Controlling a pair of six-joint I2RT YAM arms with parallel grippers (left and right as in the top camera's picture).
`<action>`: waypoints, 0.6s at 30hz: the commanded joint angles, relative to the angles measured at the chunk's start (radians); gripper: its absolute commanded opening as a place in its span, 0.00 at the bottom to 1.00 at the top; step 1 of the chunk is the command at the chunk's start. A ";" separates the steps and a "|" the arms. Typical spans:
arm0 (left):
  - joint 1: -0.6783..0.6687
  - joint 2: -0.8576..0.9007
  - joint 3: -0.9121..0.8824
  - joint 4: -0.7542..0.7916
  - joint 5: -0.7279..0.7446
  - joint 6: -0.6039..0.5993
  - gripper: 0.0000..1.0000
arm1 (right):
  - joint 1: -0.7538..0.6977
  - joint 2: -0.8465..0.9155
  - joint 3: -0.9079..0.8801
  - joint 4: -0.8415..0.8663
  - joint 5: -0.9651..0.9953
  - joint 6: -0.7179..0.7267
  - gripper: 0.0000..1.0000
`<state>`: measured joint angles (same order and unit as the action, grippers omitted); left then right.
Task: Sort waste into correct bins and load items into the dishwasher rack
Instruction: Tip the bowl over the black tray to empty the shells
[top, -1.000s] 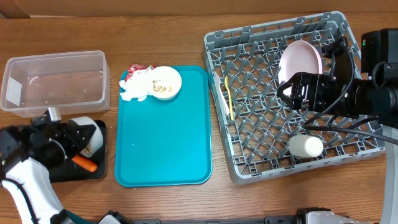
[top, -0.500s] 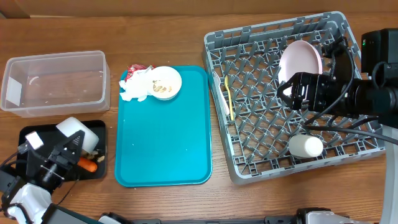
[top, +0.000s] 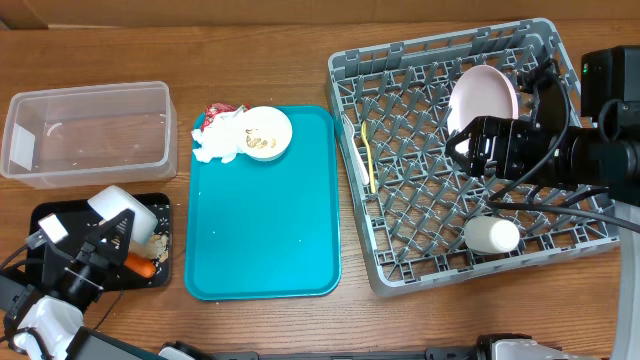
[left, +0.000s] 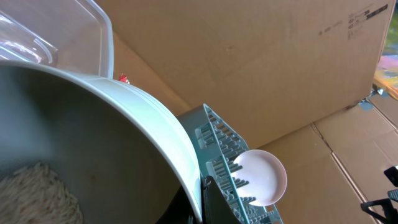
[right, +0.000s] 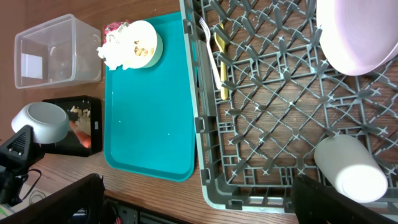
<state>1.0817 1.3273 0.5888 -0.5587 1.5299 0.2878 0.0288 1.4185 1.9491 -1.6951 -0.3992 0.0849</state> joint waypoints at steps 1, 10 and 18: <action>0.008 0.008 -0.006 0.007 0.005 -0.034 0.04 | 0.005 -0.008 -0.002 0.002 0.006 -0.002 1.00; 0.006 0.008 -0.006 0.041 -0.051 -0.073 0.04 | 0.005 -0.008 -0.002 0.002 0.006 -0.002 1.00; 0.005 0.008 -0.006 0.052 -0.056 -0.039 0.04 | 0.005 -0.008 -0.002 0.002 0.006 -0.002 1.00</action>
<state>1.0817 1.3273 0.5865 -0.5220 1.4437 0.2073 0.0288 1.4185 1.9491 -1.6947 -0.3992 0.0853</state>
